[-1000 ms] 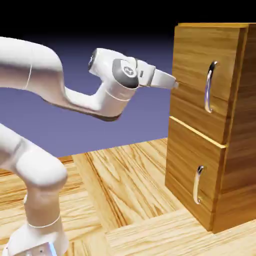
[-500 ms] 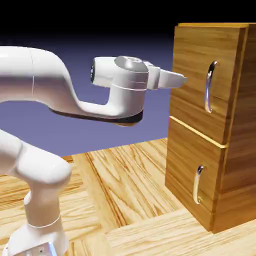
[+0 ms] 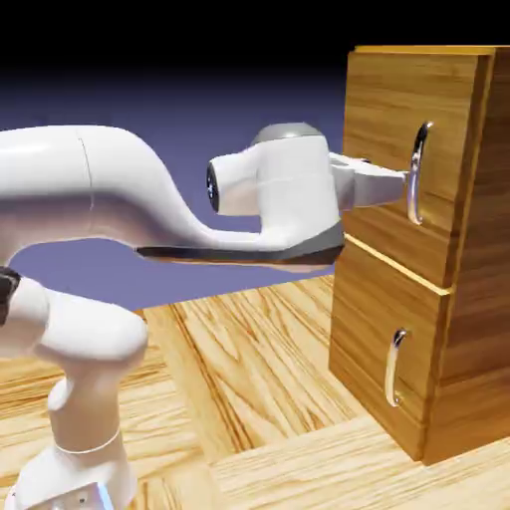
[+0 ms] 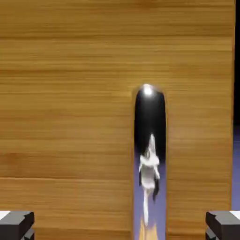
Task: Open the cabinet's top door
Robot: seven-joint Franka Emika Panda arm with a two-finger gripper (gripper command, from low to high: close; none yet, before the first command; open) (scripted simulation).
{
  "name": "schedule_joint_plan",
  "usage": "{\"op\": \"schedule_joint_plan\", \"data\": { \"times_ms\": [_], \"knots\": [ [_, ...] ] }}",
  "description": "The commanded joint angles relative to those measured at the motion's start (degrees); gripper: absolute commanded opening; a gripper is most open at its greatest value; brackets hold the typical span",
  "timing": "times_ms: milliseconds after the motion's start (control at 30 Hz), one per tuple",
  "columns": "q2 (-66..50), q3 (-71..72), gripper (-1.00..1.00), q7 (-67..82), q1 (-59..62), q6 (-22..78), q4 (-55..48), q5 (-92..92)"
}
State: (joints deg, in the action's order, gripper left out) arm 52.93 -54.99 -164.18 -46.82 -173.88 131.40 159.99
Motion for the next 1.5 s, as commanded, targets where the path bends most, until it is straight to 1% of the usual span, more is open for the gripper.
{"op": "schedule_joint_plan", "data": {
  "times_ms": [0,33,200,233,267,600,767,933,1200,1467],
  "knots": [
    [0.2,-0.5,0.00,-1.0,-0.4,0.0,-0.2,1.3],
    [0.2,-0.5,0.00,-1.0,-0.4,0.0,-0.2,1.3],
    [-3.9,-6.8,0.00,-1.8,-10.6,2.1,-7.1,2.6],
    [-3.9,-6.8,-1.00,-1.8,-10.6,2.1,-7.1,2.6],
    [-3.9,-6.8,-1.00,-1.8,-10.6,2.1,-7.1,2.6],
    [-4.9,10.1,-1.00,1.0,10.1,12.6,7.1,-11.1],
    [-2.6,20.4,-1.00,5.0,20.0,18.9,14.5,-21.5],
    [1.3,30.7,-1.00,9.7,27.1,26.3,21.2,-33.6],
    [7.0,46.8,-1.00,15.8,31.5,40.7,28.1,-53.5],
    [7.0,63.4,-1.00,17.8,31.1,58.0,28.5,-72.3]
  ]
}}
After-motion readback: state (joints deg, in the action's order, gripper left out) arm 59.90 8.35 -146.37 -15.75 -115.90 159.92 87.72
